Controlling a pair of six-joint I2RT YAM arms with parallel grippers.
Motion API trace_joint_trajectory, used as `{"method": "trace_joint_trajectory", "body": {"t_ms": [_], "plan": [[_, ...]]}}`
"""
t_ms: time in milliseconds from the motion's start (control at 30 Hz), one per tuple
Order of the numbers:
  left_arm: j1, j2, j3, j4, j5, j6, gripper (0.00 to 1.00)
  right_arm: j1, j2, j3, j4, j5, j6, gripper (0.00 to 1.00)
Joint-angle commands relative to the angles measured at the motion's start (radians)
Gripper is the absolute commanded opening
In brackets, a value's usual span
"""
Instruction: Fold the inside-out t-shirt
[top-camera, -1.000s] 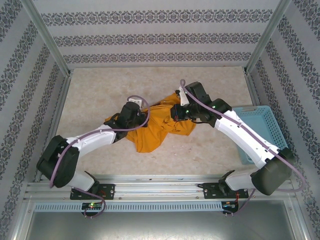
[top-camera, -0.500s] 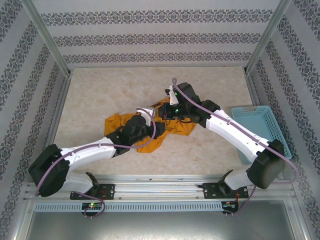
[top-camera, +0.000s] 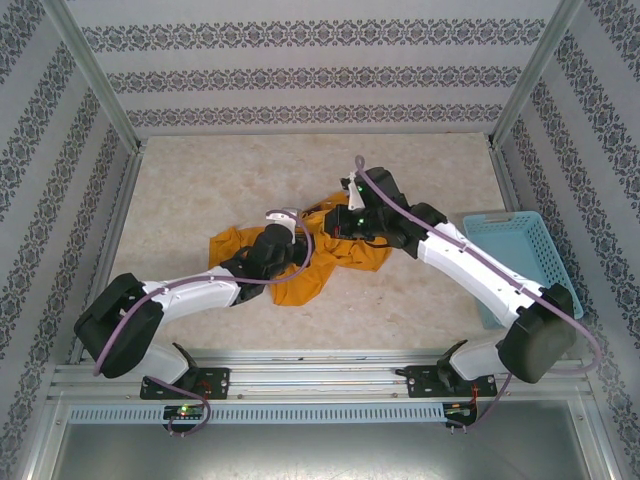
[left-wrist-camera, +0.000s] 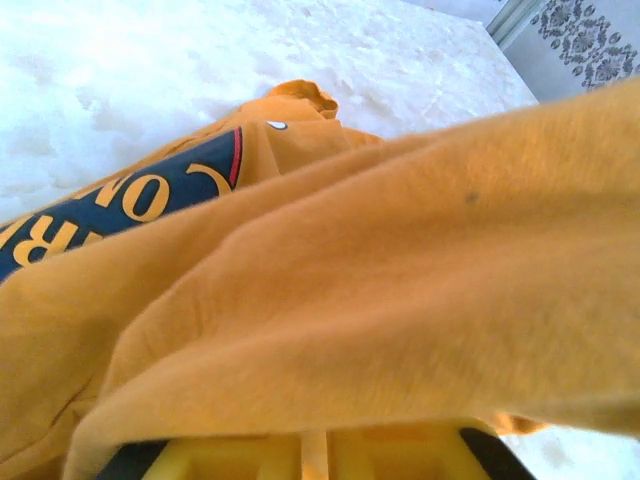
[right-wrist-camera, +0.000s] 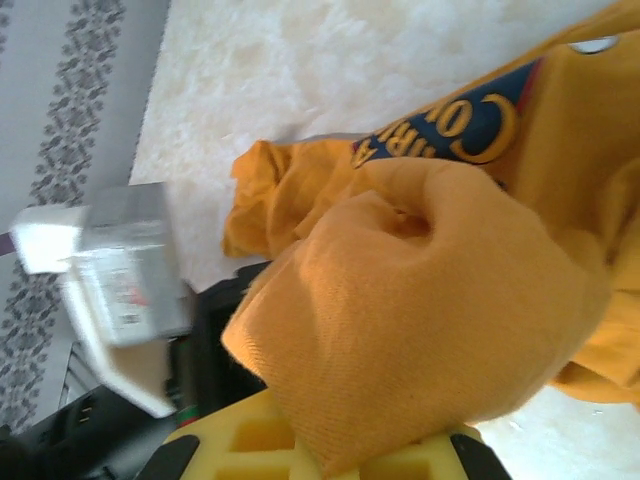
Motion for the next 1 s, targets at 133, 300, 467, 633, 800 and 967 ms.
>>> {"method": "trace_joint_trajectory", "body": {"t_ms": [133,300,467,633,800,967], "plan": [[0.014,0.002,0.022,0.035,0.055,0.037,0.00,-0.041,0.033,0.055,-0.011,-0.013,-0.051,0.00],[0.034,0.023,-0.009,0.026,0.084,0.012,0.00,-0.038,0.125,0.167,-0.118,0.123,-0.254,0.00],[0.062,0.009,-0.068,0.060,0.115,-0.030,0.00,-0.024,0.207,0.258,-0.171,0.169,-0.411,0.13],[0.121,0.003,-0.109,0.084,0.180,-0.067,0.00,-0.038,0.191,0.134,-0.029,0.053,-0.394,0.39],[0.132,0.031,-0.101,0.080,0.221,-0.063,0.00,-0.038,0.126,-0.038,0.141,0.036,-0.408,0.42],[0.134,0.056,-0.083,0.074,0.245,-0.055,0.00,-0.058,0.110,-0.112,0.215,0.089,-0.385,0.44]]}}
